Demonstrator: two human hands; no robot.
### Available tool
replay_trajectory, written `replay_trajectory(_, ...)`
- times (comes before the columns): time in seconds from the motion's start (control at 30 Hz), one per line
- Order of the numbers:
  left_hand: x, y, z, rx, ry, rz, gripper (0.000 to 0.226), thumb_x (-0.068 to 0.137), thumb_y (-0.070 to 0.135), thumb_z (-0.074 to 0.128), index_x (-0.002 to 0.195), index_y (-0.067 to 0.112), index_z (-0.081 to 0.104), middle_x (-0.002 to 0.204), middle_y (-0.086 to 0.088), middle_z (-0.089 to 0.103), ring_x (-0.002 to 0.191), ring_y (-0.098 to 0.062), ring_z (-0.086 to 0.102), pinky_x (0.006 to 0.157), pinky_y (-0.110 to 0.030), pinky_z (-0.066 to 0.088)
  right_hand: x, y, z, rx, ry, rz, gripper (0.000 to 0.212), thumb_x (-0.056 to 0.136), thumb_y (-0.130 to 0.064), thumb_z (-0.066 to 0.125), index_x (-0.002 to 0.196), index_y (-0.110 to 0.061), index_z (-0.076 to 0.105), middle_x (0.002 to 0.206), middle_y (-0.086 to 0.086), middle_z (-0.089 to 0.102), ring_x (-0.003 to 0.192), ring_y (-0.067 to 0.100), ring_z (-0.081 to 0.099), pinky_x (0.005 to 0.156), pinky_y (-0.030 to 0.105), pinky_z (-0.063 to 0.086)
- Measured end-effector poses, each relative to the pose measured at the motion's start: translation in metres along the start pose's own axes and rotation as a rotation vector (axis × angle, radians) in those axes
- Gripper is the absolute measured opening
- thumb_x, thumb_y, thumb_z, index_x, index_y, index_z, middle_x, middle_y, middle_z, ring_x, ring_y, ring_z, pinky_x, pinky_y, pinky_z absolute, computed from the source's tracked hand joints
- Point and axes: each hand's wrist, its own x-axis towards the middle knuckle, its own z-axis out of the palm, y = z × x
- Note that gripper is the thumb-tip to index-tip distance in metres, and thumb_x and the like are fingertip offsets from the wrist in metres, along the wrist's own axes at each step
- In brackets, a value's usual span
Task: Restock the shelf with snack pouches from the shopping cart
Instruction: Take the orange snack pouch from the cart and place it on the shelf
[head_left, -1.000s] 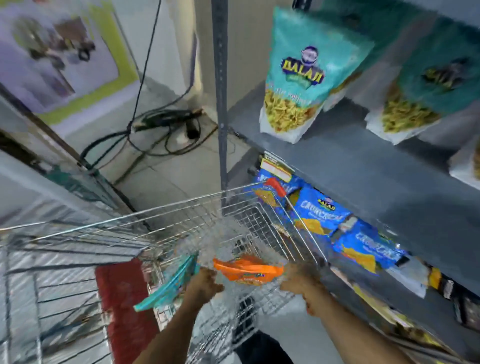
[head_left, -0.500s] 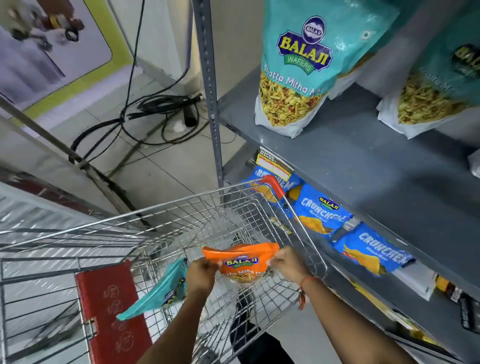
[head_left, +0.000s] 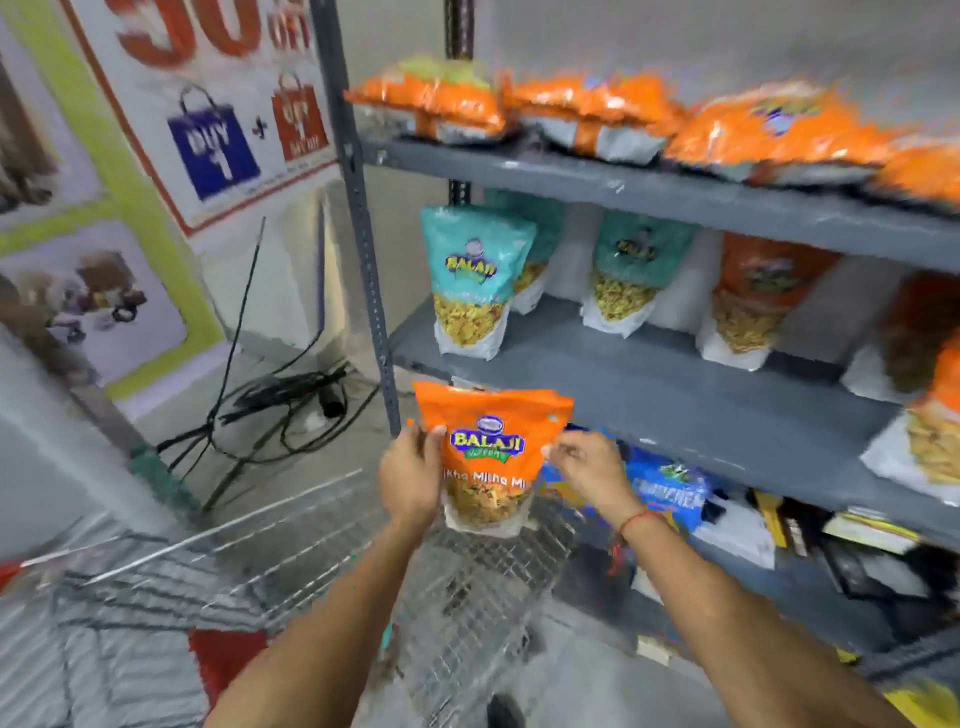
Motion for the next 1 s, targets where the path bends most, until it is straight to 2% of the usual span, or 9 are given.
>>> replay_trajectory(0.13,0.007,0.098,-0.017,-0.071,-0.007,0.227,0.037,0.084,0.047,0.053,0.085,0.013,0.067,0.084,-0.011,0.076,0.079,-0.027,0.07,0.07,-0.043,0.054,-0.019,-0.061,-0.084,0.065,0.21,-0.077,0.037,0.078,-0.029,0.063,0.073,0.008,0.062,0.072,0.033,0.06,0.068,0.011,0.045,0.064,0.033,0.037)
replay_trajectory(0.2,0.014,0.147,-0.022,-0.106,-0.027,0.305,0.038,0.081,0.047,0.055,0.081,0.012,0.068,0.076,-0.012,0.075,0.072,-0.027,0.07,0.067,-0.042,0.055,-0.029,-0.094,-0.128,0.095,0.286,-0.107,0.023,0.084,-0.018,0.064,0.077,0.003,0.066,0.077,0.026,0.067,0.071,0.007,0.052,0.069,0.033,0.044)
replay_trajectory(0.3,0.018,0.222,-0.029,-0.196,-0.096,0.381,0.031,0.076,0.044,0.063,0.074,0.014,0.072,0.073,-0.013,0.076,0.07,-0.029,0.071,0.065,-0.037,0.056,-0.04,-0.136,-0.19,0.135,0.395,-0.145,0.013,0.085,-0.017,0.064,0.073,-0.015,0.068,0.074,0.001,0.066,0.056,-0.009,0.052,0.062,0.019,0.043)
replay_trajectory(0.4,0.014,0.288,-0.036,-0.282,-0.141,0.422,0.027,0.076,0.041,0.067,0.076,0.015,0.074,0.081,-0.01,0.078,0.075,-0.024,0.073,0.077,-0.042,0.059,-0.052,-0.17,-0.242,0.175,0.475,-0.182,0.023,0.085,-0.02,0.064,0.062,-0.02,0.065,0.067,-0.006,0.067,0.06,0.0,0.056,0.063,0.026,0.043)
replay_trajectory(0.47,0.011,0.319,-0.036,-0.319,-0.169,0.437,0.025,0.078,0.039,0.068,0.073,0.015,0.072,0.082,-0.006,0.078,0.076,-0.021,0.072,0.081,-0.041,0.058,-0.061,-0.186,-0.266,0.182,0.522,-0.21,0.024,0.086,-0.021,0.062,0.063,-0.016,0.064,0.079,0.004,0.072,0.075,0.012,0.062,0.074,0.032,0.047)
replay_trajectory(0.57,0.006,0.345,-0.031,-0.364,-0.21,0.451,0.023,0.08,0.035,0.069,0.065,0.017,0.067,0.081,-0.006,0.077,0.076,-0.022,0.072,0.081,-0.046,0.059,-0.067,-0.193,-0.288,0.173,0.572,-0.228,0.023,0.088,-0.021,0.059,0.067,-0.014,0.065,0.083,0.006,0.07,0.084,0.02,0.063,0.079,0.036,0.049)
replay_trajectory(0.73,-0.002,0.357,-0.019,-0.34,-0.212,0.481,0.024,0.083,0.031,0.067,0.07,0.01,0.066,0.08,-0.007,0.074,0.063,-0.012,0.063,0.073,-0.034,0.057,-0.068,-0.183,-0.3,0.17,0.611,-0.212,0.022,0.087,-0.022,0.06,0.074,-0.005,0.067,0.09,0.011,0.073,0.089,0.024,0.066,0.078,0.039,0.051)
replay_trajectory(0.8,-0.001,0.354,-0.011,-0.342,-0.226,0.464,0.024,0.081,0.031,0.069,0.066,0.013,0.065,0.076,-0.004,0.072,0.064,-0.013,0.064,0.075,-0.036,0.058,-0.066,-0.176,-0.298,0.19,0.613,-0.2,0.023,0.087,-0.02,0.06,0.075,-0.001,0.065,0.089,0.011,0.072,0.086,0.022,0.064,0.079,0.038,0.05)
replay_trajectory(1.0,0.016,0.322,0.03,-0.347,-0.359,0.325,0.018,0.072,0.031,0.077,0.061,0.019,0.07,0.082,-0.008,0.077,0.084,-0.028,0.073,0.085,-0.045,0.058,-0.055,-0.125,-0.291,0.16,0.535,-0.086,0.029,0.085,-0.022,0.062,0.056,-0.018,0.06,0.08,0.003,0.072,0.083,0.02,0.066,0.081,0.039,0.049)
